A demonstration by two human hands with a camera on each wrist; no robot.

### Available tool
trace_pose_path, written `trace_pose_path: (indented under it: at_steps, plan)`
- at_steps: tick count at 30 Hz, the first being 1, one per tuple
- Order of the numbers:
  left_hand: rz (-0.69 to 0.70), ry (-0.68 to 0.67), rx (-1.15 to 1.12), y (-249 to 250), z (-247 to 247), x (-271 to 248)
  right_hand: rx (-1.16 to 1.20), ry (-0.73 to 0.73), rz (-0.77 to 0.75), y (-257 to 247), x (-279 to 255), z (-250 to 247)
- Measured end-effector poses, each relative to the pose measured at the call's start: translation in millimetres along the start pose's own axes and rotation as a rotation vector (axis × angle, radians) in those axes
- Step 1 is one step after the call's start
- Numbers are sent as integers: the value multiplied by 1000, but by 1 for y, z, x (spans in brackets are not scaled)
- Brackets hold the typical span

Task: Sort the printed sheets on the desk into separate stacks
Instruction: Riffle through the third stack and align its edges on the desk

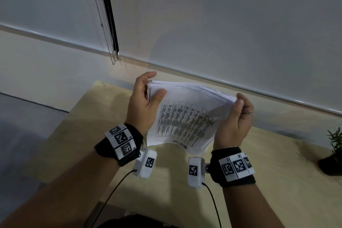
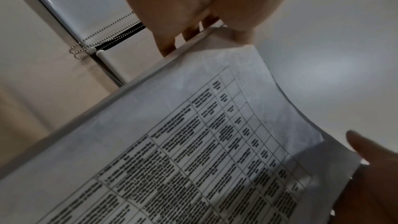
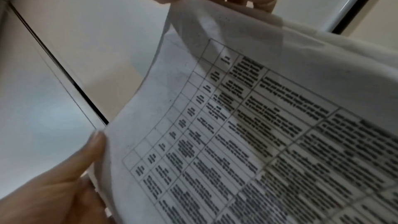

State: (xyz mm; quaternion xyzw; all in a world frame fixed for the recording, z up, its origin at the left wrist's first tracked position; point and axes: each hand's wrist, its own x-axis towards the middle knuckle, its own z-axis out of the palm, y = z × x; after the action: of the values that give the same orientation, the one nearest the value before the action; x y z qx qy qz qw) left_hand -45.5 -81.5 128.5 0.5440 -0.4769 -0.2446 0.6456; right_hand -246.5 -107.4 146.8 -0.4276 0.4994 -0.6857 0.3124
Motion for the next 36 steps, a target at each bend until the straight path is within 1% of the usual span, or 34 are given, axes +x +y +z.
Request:
trace_pose_path:
  at_steps: [2, 6, 10, 12, 14, 16, 20, 22, 25, 29, 30, 31, 32, 34, 35, 36]
  plan:
    - [-46, -49, -42, 3, 3, -1, 15, -60, 27, 1, -5, 0]
    - [-56, -71, -46, 2, 6, 2, -28, -172, 119, 5, -3, -4]
    - [-63, -87, -15, 0, 3, 7, -67, -247, 123, 14, 8, -10]
    - [-112, -119, -29, 0, 0, 9, -125, -301, 152, 18, 10, -11]
    - [-183, -154, -49, -1, -1, 12, -133, -310, 180, 21, 13, -9]
    - [-213, -172, -40, -1, -3, 11, -57, -312, 178, 22, 15, -8]
    - [-163, -150, -57, -1, -8, 8, 1, -313, 124, 23, 17, -17]
    - [-202, -187, -52, -8, -11, 3, -17, -348, 149, 26, 12, -22]
    - [-314, -245, -46, -21, -14, -4, -61, -379, 184, 31, 2, -22]
    - [-316, -255, -32, -20, -14, -4, -93, -336, 159, 28, 3, -15]
    - [-299, -252, -9, -16, -14, -2, -117, -334, 152, 27, 5, -14]
    - [-248, -238, 16, -8, -15, -1, -134, -340, 137, 25, 8, -13]
    - [-158, -204, 49, 1, -16, 2, -150, -352, 118, 21, 9, -12]
    - [127, -96, 238, 26, -18, 11, -178, -401, 36, 8, 14, -9]
    - [275, -72, 390, 42, -18, 16, -209, -444, -27, 1, 17, -5]
    - [384, -100, 561, 57, -18, 21, -258, -493, -102, -8, 19, -1]
